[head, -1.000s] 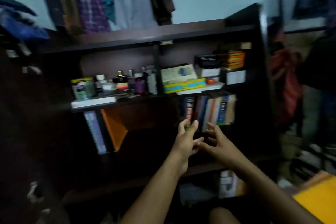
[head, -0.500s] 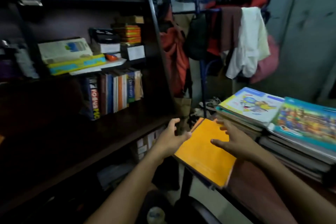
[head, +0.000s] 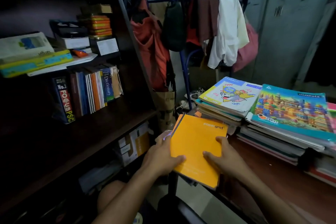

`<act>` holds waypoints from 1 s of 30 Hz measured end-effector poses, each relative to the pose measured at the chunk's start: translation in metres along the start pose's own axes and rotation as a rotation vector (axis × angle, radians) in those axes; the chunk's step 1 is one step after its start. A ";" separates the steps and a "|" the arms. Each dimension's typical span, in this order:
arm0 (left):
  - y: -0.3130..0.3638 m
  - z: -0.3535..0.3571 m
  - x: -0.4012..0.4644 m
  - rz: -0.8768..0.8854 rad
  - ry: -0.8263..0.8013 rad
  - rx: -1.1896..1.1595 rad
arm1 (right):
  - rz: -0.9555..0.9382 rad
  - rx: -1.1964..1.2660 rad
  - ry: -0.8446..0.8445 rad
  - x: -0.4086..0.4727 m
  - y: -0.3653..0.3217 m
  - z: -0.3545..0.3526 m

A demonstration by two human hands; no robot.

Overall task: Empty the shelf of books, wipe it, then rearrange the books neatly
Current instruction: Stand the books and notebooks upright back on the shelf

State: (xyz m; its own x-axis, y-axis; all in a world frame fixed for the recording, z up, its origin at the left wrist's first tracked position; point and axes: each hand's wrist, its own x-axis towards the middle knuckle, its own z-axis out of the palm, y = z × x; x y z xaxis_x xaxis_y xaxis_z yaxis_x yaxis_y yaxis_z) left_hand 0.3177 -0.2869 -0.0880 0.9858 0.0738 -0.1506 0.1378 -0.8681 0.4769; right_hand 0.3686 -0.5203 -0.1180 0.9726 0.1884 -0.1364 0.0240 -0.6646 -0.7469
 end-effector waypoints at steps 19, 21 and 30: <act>0.022 0.011 -0.020 -0.250 -0.103 -0.796 | 0.026 -0.009 -0.115 -0.017 -0.002 -0.020; 0.020 0.004 -0.024 -0.274 -0.100 -0.828 | 0.012 0.082 -0.082 -0.024 -0.009 -0.021; -0.027 -0.038 -0.045 -0.292 0.078 -0.982 | -0.182 0.125 0.065 -0.020 -0.073 0.021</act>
State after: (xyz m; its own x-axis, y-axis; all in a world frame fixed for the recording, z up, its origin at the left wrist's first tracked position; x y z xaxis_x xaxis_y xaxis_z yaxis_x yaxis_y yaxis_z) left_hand 0.2735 -0.2483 -0.0611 0.9001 0.2793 -0.3343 0.3559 -0.0292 0.9341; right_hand 0.3422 -0.4599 -0.0743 0.9678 0.2472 0.0473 0.1755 -0.5281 -0.8309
